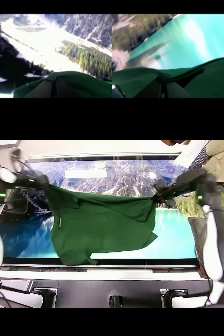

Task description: Fold the clothes and pants, and hang the long-sleeved shirts on hangers.

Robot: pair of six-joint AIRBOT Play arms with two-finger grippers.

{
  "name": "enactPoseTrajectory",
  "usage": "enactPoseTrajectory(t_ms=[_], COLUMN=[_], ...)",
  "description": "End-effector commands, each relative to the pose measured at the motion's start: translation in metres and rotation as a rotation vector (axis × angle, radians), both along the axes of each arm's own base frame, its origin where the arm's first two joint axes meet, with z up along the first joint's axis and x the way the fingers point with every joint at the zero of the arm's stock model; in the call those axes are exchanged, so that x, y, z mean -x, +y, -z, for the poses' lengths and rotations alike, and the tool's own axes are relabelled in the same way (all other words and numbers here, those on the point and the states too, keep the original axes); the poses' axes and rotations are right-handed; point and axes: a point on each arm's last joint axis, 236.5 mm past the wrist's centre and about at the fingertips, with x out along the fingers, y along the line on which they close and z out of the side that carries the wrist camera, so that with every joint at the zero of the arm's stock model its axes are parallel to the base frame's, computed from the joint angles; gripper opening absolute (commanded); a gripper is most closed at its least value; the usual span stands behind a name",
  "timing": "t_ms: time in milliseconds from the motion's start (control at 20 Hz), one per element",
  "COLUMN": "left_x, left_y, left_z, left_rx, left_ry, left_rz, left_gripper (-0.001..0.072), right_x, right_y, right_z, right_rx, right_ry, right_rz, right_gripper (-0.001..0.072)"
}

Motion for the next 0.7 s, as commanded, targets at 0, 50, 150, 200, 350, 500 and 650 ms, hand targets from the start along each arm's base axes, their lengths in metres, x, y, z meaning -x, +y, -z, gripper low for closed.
enactPoseTrajectory(t_ms=[0, 50, 150, 200, 350, 500, 650], left_x=[-0.032, -0.035, -0.037, -0.037, -0.026, -0.001, 0.045], left_y=[-0.043, -0.054, -0.069, -0.074, -0.075, -0.045, 0.006], left_z=[0.08, 0.087, 0.093, 0.094, 0.091, 0.074, 0.044], left_rx=[0.041, 0.04, 0.039, 0.039, 0.044, 0.06, 0.046], left_ry=[0.031, 0.029, 0.022, 0.022, 0.066, 0.162, 0.266], left_rz=[0.036, 0.049, 0.07, 0.078, 0.087, 0.057, 0.049], left_gripper=[0.0013, 0.0013, 0.0013, 0.0014, 0.0172, 0.0518, 0.053], right_x=[-0.065, -0.077, -0.088, -0.09, -0.08, -0.054, -0.024], right_y=[0.001, 0.003, 0.007, 0.006, 0.006, -0.022, -0.089], right_z=[0.075, 0.083, 0.094, 0.097, 0.094, 0.065, 0.019], right_rx=[-0.112, -0.153, -0.188, -0.185, -0.167, -0.112, -0.036], right_ry=[-0.023, -0.034, -0.044, -0.05, -0.034, -0.051, -0.114], right_rz=[0.187, 0.232, 0.271, 0.276, 0.207, 0.052, -0.035], right_gripper=[0.0026, 0.0026, 0.0027, 0.0034, 0.0234, 0.0421, 0.0421])
